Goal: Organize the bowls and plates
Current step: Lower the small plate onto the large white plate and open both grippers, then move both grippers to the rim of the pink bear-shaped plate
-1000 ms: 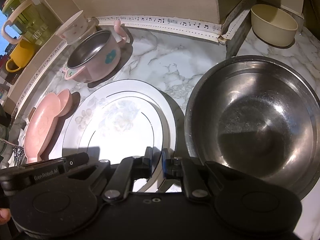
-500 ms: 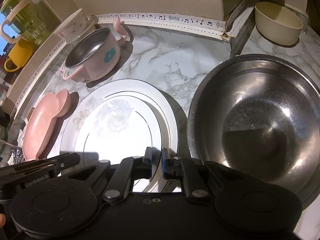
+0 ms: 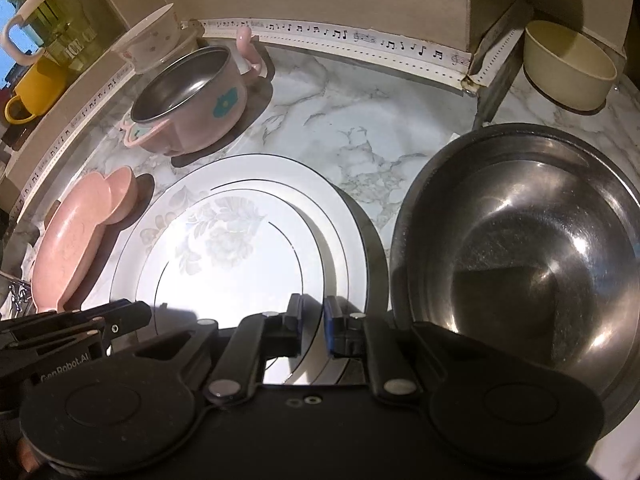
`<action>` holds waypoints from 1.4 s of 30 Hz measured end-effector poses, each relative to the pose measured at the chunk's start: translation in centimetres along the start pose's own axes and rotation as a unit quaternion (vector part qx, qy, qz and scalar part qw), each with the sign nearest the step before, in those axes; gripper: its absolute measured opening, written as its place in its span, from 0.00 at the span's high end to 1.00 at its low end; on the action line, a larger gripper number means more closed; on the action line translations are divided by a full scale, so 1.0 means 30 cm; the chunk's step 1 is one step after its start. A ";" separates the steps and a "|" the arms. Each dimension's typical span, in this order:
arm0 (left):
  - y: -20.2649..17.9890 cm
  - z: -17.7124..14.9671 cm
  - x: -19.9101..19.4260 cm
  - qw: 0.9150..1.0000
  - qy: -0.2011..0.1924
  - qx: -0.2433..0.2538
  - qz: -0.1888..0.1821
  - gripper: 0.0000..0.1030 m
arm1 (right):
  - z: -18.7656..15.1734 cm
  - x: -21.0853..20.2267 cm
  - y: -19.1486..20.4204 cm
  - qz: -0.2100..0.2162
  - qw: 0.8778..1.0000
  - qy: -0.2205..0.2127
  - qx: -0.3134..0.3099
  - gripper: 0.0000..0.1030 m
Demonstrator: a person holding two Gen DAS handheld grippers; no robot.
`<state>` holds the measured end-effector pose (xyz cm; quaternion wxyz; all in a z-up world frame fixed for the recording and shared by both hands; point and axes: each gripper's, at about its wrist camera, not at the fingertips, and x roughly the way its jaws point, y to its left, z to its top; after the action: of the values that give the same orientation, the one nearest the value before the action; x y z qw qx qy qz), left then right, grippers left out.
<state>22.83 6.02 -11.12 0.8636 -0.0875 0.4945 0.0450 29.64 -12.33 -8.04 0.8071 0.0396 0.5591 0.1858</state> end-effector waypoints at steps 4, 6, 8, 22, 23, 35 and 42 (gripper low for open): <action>-0.005 0.000 0.000 1.000 -0.001 0.004 0.003 0.86 | -0.004 0.001 0.012 -0.005 1.000 0.000 -0.014 0.85; -0.006 0.001 0.000 1.000 -0.001 0.005 0.004 0.86 | -0.004 -0.002 0.016 -0.006 1.000 0.002 -0.017 0.82; -0.005 0.003 -0.004 1.000 -0.002 0.003 0.003 0.86 | -0.004 -0.013 0.018 -0.011 1.000 -0.001 -0.021 0.80; 0.015 0.008 -0.078 1.000 -0.013 -0.021 -0.016 0.86 | 0.008 -0.112 0.088 0.005 0.997 -0.016 -0.075 0.62; 0.016 0.007 -0.085 1.000 -0.014 -0.022 -0.015 0.86 | 0.009 -0.118 0.097 0.008 0.997 -0.017 -0.079 0.61; 0.087 0.008 -0.193 0.998 -0.039 -0.047 -0.010 0.81 | 0.054 -0.198 0.224 0.043 0.989 -0.043 -0.135 0.47; 0.156 -0.003 -0.257 0.995 -0.081 -0.056 0.023 0.25 | 0.091 -0.199 0.297 0.056 0.985 -0.050 -0.158 0.38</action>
<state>18.08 10.67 -5.01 0.8932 -0.1206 0.4217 0.0992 28.03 -5.72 0.69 0.8184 -0.0486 0.4786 0.3143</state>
